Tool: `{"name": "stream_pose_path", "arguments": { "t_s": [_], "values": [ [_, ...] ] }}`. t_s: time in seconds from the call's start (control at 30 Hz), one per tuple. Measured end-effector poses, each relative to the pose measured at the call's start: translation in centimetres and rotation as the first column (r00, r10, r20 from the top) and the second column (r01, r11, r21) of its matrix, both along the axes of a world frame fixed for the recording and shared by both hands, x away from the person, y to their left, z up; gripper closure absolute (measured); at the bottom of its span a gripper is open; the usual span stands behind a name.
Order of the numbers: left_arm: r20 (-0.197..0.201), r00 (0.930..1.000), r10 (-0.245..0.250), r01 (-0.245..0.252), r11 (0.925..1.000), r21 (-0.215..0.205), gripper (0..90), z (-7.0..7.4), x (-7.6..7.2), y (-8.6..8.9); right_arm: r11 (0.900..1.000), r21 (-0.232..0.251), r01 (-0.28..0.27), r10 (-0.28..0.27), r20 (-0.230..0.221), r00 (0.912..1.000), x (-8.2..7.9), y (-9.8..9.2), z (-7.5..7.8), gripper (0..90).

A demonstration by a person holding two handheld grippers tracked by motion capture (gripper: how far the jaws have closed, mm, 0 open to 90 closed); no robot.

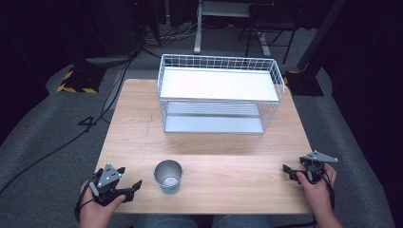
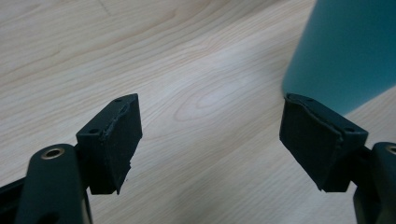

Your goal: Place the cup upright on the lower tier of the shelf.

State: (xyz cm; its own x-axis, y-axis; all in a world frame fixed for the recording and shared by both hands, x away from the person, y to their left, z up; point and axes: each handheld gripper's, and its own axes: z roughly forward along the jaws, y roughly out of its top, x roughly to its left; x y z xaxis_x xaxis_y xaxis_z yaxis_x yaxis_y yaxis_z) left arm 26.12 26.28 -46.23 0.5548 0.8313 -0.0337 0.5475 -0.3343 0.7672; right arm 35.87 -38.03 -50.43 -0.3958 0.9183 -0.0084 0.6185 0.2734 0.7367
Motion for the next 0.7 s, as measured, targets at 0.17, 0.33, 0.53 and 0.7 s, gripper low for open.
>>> {"name": "stream_pose_path", "arguments": {
  "t_s": [0.17, 0.33, 0.53, 0.7],
  "values": [
    [-0.005, 0.9987, -0.051, 0.051, 0.9984, 0.026, 20.3, 0.7, -0.6, -1.6, 1.000, 0.000, 0.000, 0.000, 0.000, 1.0000, 0.0, 0.0, 0.0, 15.1],
    [-0.006, 0.9959, -0.090, 0.090, 0.9954, 0.032, 19.1, 0.5, -1.2, -2.1, 1.000, 0.000, 0.000, 0.000, 0.000, 1.0000, 0.0, 0.0, 0.0, 15.1],
    [0.002, 0.9937, -0.112, 0.112, 0.9937, -0.010, 16.8, 0.0, -2.2, -2.6, 1.000, 0.001, 0.000, 0.000, 0.000, 1.0000, 0.0, 0.0, 0.0, 15.1],
    [0.011, 0.9920, -0.126, 0.127, 0.9898, -0.065, 16.3, -0.8, -3.0, -3.2, 1.000, 0.000, -0.003, 0.003, 0.000, 1.0000, 0.0, 0.0, 0.0, 15.1]
  ]
}}
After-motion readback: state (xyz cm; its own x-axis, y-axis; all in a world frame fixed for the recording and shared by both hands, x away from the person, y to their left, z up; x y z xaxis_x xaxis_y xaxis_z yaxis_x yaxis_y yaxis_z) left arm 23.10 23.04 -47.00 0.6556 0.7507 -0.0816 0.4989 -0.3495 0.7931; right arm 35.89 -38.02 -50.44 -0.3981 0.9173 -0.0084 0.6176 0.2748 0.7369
